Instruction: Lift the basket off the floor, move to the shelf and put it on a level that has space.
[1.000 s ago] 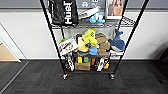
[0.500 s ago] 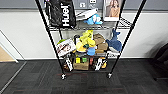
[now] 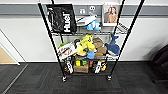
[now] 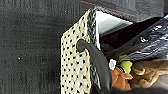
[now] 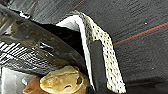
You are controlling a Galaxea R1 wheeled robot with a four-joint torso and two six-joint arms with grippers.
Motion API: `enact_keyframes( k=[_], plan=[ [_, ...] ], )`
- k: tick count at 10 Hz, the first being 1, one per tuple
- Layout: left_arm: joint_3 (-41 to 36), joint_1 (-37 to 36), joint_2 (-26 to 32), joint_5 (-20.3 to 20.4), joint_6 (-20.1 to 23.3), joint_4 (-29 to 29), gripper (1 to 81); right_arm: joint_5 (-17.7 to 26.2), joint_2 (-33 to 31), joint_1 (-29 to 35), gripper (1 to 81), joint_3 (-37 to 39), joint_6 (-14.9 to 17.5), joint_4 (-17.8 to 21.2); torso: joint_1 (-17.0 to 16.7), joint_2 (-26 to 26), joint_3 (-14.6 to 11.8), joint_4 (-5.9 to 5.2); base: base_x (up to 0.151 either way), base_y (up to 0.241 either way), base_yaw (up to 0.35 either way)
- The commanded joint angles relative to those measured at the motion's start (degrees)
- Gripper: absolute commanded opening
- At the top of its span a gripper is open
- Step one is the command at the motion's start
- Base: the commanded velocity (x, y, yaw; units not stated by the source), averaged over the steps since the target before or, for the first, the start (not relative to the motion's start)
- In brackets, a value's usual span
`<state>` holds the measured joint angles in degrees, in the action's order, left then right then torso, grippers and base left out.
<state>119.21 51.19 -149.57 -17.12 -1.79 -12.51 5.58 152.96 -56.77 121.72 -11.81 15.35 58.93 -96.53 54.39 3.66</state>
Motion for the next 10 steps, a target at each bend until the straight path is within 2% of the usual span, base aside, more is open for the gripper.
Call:
enact_keyframes(
  k=[1,4,7,8,10],
  plan=[
    [-1.4,-4.3,2.3,-0.9,-0.3,-1.2,1.0,2.9,-2.5,6.2,1.0,-2.6,-0.6,1.4,-3.6,5.6,0.1,0.00,0.000,0.000,0.000],
    [1.0,-8.6,1.7,-1.2,-1.3,-4.4,1.0,3.7,-0.5,11.6,1.0,-2.0,-1.1,1.6,-6.6,10.1,-1.4,0.00,0.000,0.000,0.000],
    [2.9,-12.4,1.7,-1.6,-1.5,-7.8,1.0,6.2,-0.3,16.3,1.0,-1.6,-1.3,1.7,-10.4,16.1,-1.4,0.00,0.000,0.000,0.000],
    [2.9,-13.3,2.1,-2.7,-1.5,-8.4,1.0,6.8,-0.3,17.4,1.0,-1.8,-1.3,1.7,-11.7,18.0,-5.4,0.00,0.000,0.000,0.000],
    [1.2,-14.2,3.6,-4.2,-1.5,-9.0,1.0,6.9,-0.5,17.3,1.0,-2.6,-1.4,1.7,-13.5,21.0,-8.4,0.02,0.000,0.000,0.000]
  ],
)
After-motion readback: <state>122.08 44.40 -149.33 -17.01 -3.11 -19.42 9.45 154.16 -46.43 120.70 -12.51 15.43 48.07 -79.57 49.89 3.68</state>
